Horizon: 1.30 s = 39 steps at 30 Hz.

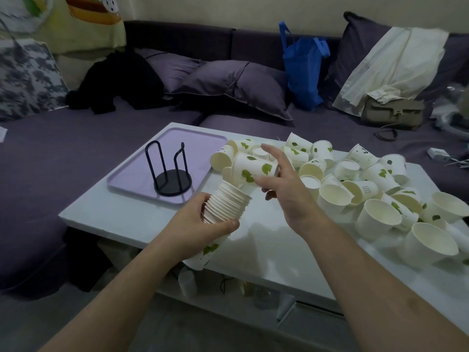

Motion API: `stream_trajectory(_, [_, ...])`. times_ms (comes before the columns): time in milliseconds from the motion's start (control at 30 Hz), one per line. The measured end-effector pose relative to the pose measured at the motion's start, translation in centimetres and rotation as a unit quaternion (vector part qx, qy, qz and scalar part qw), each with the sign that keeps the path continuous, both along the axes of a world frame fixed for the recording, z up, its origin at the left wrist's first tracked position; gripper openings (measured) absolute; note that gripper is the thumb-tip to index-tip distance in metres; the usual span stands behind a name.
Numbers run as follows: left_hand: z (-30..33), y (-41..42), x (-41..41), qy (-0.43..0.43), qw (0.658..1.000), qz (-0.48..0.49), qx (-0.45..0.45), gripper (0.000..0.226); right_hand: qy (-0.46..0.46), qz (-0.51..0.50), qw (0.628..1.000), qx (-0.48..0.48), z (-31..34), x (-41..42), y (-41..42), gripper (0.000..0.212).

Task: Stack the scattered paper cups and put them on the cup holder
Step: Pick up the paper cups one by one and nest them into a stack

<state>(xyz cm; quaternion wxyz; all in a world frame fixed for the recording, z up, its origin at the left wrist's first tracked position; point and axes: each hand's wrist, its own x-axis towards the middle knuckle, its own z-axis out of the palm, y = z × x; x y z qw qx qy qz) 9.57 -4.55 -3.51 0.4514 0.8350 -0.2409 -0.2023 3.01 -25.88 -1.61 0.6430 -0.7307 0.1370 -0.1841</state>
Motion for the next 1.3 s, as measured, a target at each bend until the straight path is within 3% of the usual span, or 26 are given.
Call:
stream_trajectory(333, [0.1, 0.6, -0.3, -0.057, 0.998, -0.018, 0.022, 0.06, 0.053, 0.058, 0.995, -0.067, 0.1, -0.8, 0.4, 0.045])
stream_trajectory(433, [0.0, 0.7, -0.2, -0.06, 0.998, -0.019, 0.02, 0.061, 0.045, 0.071, 0.993, -0.085, 0.2, -0.9, 0.3, 0.05])
stream_trajectory(533, [-0.1, 0.7, 0.0, -0.054, 0.998, -0.018, 0.014, 0.059, 0.003, 0.059, 0.997, -0.051, 0.3, -0.8, -0.1, 0.064])
stream_trajectory(700, [-0.2, 0.5, 0.0, -0.046, 0.999, -0.017, 0.011, 0.058, -0.062, -0.024, 0.997, 0.042, 0.7, -0.9, -0.4, 0.049])
stream_trajectory(833, [-0.2, 0.3, -0.1, -0.044, 0.999, -0.02, 0.003, 0.056, -0.049, -0.026, 0.996, 0.077, 0.1, -0.4, -0.2, 0.048])
stream_trajectory(933, [-0.2, 0.1, -0.2, -0.052, 0.998, -0.029, 0.007, 0.057, -0.025, 0.009, 0.998, 0.056, -0.3, -0.5, 0.7, 0.053])
stream_trajectory(1167, [-0.2, -0.2, -0.2, -0.028, 0.999, 0.001, -0.019, 0.055, -0.013, 0.0, 1.0, 0.005, -0.7, -0.2, 2.0, 0.041])
stream_trajectory(1300, [0.0, 0.0, 0.1, -0.008, 0.999, 0.021, -0.037, 0.056, 0.048, 0.033, 0.998, -0.039, -0.9, 0.1, 2.2, 0.06])
